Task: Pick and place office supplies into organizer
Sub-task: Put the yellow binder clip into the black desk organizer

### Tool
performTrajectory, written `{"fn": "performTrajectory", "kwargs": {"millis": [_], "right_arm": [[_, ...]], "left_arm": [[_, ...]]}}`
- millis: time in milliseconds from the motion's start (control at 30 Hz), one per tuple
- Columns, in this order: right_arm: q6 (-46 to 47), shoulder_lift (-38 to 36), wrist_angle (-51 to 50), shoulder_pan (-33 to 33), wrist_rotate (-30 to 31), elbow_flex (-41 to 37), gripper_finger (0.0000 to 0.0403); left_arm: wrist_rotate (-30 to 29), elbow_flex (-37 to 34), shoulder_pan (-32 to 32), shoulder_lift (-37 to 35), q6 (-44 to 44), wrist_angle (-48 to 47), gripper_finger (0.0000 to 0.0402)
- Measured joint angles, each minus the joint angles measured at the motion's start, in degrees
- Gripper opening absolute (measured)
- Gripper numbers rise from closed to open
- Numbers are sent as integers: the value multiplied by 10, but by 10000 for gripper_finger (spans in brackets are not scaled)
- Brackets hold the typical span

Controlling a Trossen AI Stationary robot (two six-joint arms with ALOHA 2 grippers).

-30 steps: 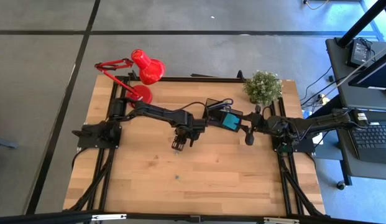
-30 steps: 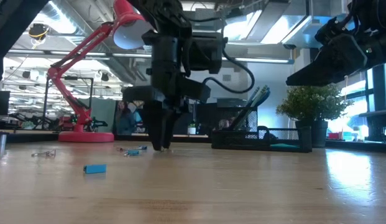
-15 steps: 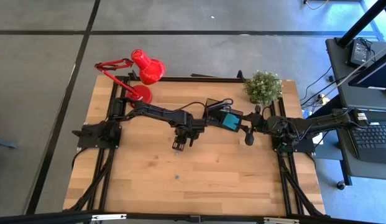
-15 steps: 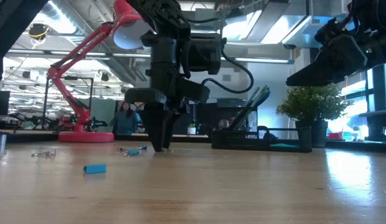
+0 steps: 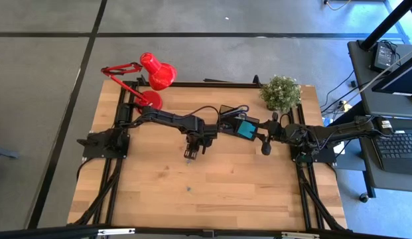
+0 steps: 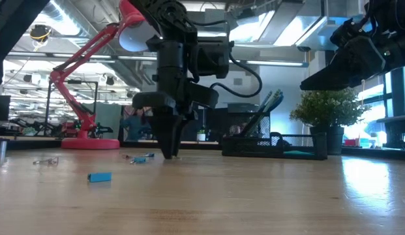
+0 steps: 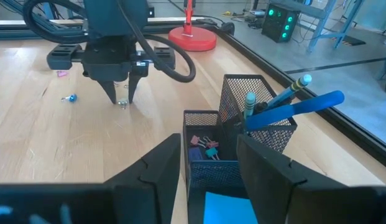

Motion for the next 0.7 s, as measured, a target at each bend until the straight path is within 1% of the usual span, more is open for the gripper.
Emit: {"fn": "performTrajectory", "kwargs": {"millis": [167,367,500,700], "right_arm": [[0,0,0,0,0,0,162],[-1,0,0,0,0,0,162],[-2,0,0,0,0,0,162],[-14,0,0,0,0,0,162]], "left_arm": [[-1,0,0,0,1,1,90],[-1,-1,0,0,20,6,65],[-1,-2,0,0,27,8,57],[-1,-3,1,-10,44,13,57]]}}
